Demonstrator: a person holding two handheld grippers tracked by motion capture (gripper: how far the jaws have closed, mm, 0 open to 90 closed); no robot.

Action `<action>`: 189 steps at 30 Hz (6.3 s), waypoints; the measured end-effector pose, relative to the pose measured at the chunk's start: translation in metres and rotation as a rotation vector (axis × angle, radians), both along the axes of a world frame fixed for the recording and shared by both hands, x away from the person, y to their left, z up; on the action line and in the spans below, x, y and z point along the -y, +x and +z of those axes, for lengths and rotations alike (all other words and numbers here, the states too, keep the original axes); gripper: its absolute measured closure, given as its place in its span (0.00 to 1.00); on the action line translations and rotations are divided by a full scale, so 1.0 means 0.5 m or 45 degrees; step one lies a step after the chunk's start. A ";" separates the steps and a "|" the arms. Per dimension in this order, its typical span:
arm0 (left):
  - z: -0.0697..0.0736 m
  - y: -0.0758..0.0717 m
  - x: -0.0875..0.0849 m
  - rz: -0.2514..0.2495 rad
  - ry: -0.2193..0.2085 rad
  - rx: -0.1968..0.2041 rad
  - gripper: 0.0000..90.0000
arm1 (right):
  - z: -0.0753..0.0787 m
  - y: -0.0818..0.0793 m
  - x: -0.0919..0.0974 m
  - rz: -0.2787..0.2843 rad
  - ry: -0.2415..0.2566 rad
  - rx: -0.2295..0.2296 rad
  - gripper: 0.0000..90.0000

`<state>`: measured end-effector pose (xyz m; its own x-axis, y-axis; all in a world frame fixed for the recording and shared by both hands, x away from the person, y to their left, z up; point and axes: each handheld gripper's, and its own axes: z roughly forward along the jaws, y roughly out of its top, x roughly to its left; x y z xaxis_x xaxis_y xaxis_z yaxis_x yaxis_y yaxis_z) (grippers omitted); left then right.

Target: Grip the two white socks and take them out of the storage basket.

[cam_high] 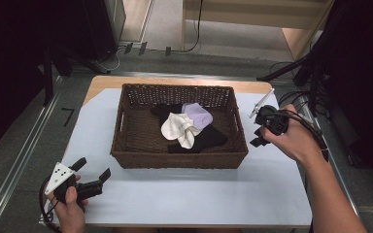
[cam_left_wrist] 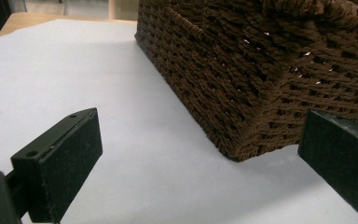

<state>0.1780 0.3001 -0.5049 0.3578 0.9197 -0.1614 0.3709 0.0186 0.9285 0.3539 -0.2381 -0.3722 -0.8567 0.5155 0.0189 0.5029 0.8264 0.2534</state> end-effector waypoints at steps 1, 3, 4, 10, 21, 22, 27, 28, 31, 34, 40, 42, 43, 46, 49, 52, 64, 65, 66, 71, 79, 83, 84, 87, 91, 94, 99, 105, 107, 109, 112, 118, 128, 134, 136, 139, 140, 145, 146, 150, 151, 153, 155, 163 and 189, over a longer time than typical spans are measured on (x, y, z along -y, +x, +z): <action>0.000 0.000 0.000 -0.001 0.000 -0.003 0.01 | 0.005 0.001 -0.001 0.004 -0.006 0.004 0.61; 0.000 0.000 0.000 -0.002 -0.002 -0.004 0.01 | 0.015 0.002 -0.003 0.007 0.004 0.002 0.62; 0.000 0.000 0.000 -0.002 -0.002 -0.005 0.01 | 0.019 0.003 -0.004 0.009 0.004 0.010 0.62; 0.000 0.001 0.000 -0.002 -0.004 -0.007 0.01 | 0.036 0.010 -0.024 0.008 0.056 0.019 0.63; 0.000 0.000 0.000 0.000 0.000 0.001 0.01 | 0.019 0.026 -0.090 0.042 0.079 -0.003 0.64; 0.000 0.000 0.000 0.001 -0.002 0.002 0.01 | 0.017 0.028 -0.096 0.046 0.092 -0.006 0.63; 0.000 0.000 -0.001 0.000 -0.007 0.000 0.01 | -0.003 0.037 -0.138 0.061 0.066 -0.013 0.63; 0.000 0.000 -0.001 -0.002 -0.006 -0.001 0.01 | -0.007 0.038 -0.146 0.065 0.062 -0.018 0.63; 0.000 0.000 -0.001 -0.004 -0.006 -0.004 0.01 | -0.018 0.044 -0.170 0.074 0.048 -0.025 0.62; 0.001 0.000 -0.001 -0.002 -0.007 -0.006 0.01 | -0.028 0.047 -0.191 0.080 0.045 -0.030 0.62; 0.000 0.000 -0.001 -0.002 -0.012 -0.004 0.01 | -0.046 0.058 -0.226 0.078 0.042 -0.049 0.62; 0.000 0.001 -0.001 -0.002 -0.013 -0.003 0.01 | -0.052 0.062 -0.236 0.075 0.045 -0.051 0.62; 0.000 0.001 -0.002 -0.002 -0.014 -0.003 0.01 | -0.055 0.064 -0.242 0.072 0.044 -0.056 0.63; 0.000 0.001 -0.002 -0.003 -0.013 -0.003 0.01 | -0.064 0.070 -0.257 0.056 0.044 -0.052 0.62; 0.000 0.001 -0.002 -0.003 -0.014 -0.005 0.01 | -0.074 0.077 -0.273 0.049 0.050 -0.058 0.60; 0.000 0.000 -0.002 -0.002 -0.010 -0.007 0.01 | -0.084 0.085 -0.290 0.045 0.048 -0.060 0.58; 0.000 0.001 -0.003 -0.005 -0.014 -0.005 0.01 | -0.095 0.113 -0.339 0.006 0.050 -0.023 0.51; 0.000 0.001 -0.003 -0.005 -0.014 -0.005 0.01 | -0.095 0.115 -0.341 0.000 0.052 -0.021 0.50; 0.000 0.001 -0.003 -0.005 -0.014 -0.005 0.01 | -0.095 0.117 -0.344 -0.006 0.057 -0.021 0.49; 0.000 0.001 -0.003 -0.003 -0.015 -0.004 0.01 | -0.098 0.125 -0.361 -0.033 0.090 -0.010 0.45; 0.000 0.001 -0.003 -0.004 -0.018 -0.006 0.01 | -0.119 0.137 -0.394 -0.065 0.063 -0.009 0.42; 0.000 0.001 -0.004 -0.010 -0.022 -0.003 0.01 | -0.138 0.145 -0.409 -0.091 0.056 -0.028 0.40; 0.000 0.001 -0.004 -0.013 -0.023 -0.005 0.01 | -0.143 0.146 -0.411 -0.080 0.041 -0.016 0.41; 0.000 0.001 -0.005 -0.010 -0.026 -0.010 0.01 | -0.154 0.148 -0.421 -0.104 0.028 -0.027 0.43; 0.000 0.002 -0.005 -0.011 -0.031 -0.009 0.01 | -0.164 0.146 -0.434 -0.103 0.007 -0.043 0.48; 0.000 0.002 -0.005 -0.010 -0.032 -0.008 0.01 | -0.174 0.143 -0.441 -0.091 -0.041 -0.035 0.53; 0.000 0.002 -0.005 -0.009 -0.030 -0.010 0.01 | -0.187 0.135 -0.446 -0.105 -0.061 -0.016 0.66; 0.000 0.002 -0.005 -0.008 -0.030 -0.010 0.01 | -0.178 0.128 -0.445 -0.090 -0.077 0.030 0.87; 0.000 0.002 -0.005 -0.008 -0.028 -0.012 0.01 | -0.171 0.125 -0.441 -0.074 -0.061 0.033 0.89; 0.000 0.002 -0.005 -0.005 -0.024 -0.016 0.01 | -0.163 0.122 -0.434 -0.062 -0.053 0.032 0.89; 0.000 0.002 -0.004 -0.004 -0.024 -0.016 0.01 | -0.149 0.116 -0.421 -0.033 -0.050 0.030 0.89; 0.000 0.002 -0.004 -0.002 -0.024 -0.015 0.01 | -0.124 0.106 -0.396 -0.001 -0.033 0.016 0.90; 0.000 0.002 -0.003 -0.002 -0.019 -0.020 0.01 | -0.091 0.088 -0.346 0.027 -0.055 0.020 0.90; 0.001 0.003 -0.003 0.000 -0.016 -0.024 0.01 | -0.077 0.085 -0.327 0.019 -0.057 0.026 0.90; 0.001 0.003 -0.003 0.000 -0.015 -0.024 0.01 | -0.072 0.084 -0.322 0.020 -0.056 0.028 0.90; 0.000 0.003 -0.002 -0.001 -0.018 -0.021 0.01 | -0.065 0.082 -0.316 0.018 -0.053 0.030 0.90; 0.000 0.003 -0.002 -0.002 -0.018 -0.021 0.01 | -0.063 0.082 -0.313 0.021 -0.051 0.033 0.90; 0.000 0.003 -0.003 -0.001 -0.017 -0.023 0.01 | -0.055 0.082 -0.302 0.006 -0.061 0.034 0.90; 0.000 0.003 -0.003 -0.002 -0.019 -0.020 0.01 | -0.052 0.082 -0.299 0.009 -0.066 0.039 0.90; 0.000 0.003 -0.002 -0.003 -0.018 -0.021 0.01 | -0.037 0.081 -0.290 0.004 -0.069 0.043 0.90; 0.000 0.003 -0.003 -0.003 -0.015 -0.022 0.01 | -0.035 0.081 -0.288 0.006 -0.070 0.046 0.90; 0.000 0.003 -0.003 -0.004 -0.016 -0.021 0.01 | -0.027 0.079 -0.283 -0.004 -0.068 0.051 0.90; 0.000 0.003 -0.002 -0.004 -0.016 -0.020 0.01 | -0.020 0.079 -0.277 -0.005 -0.062 0.057 0.90; 0.000 0.003 -0.003 -0.004 -0.014 -0.021 0.01 | 0.001 0.075 -0.262 -0.018 -0.062 0.066 0.90; 0.000 0.002 -0.002 -0.001 -0.014 -0.012 0.01 | 0.070 0.075 -0.184 -0.112 -0.066 0.121 0.90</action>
<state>0.1791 0.3010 -0.5049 0.3572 0.9176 -0.1745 0.3798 0.0281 0.9247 0.3916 -0.1461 -0.3372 -0.8046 0.5872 -0.0888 0.5500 0.7932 0.2616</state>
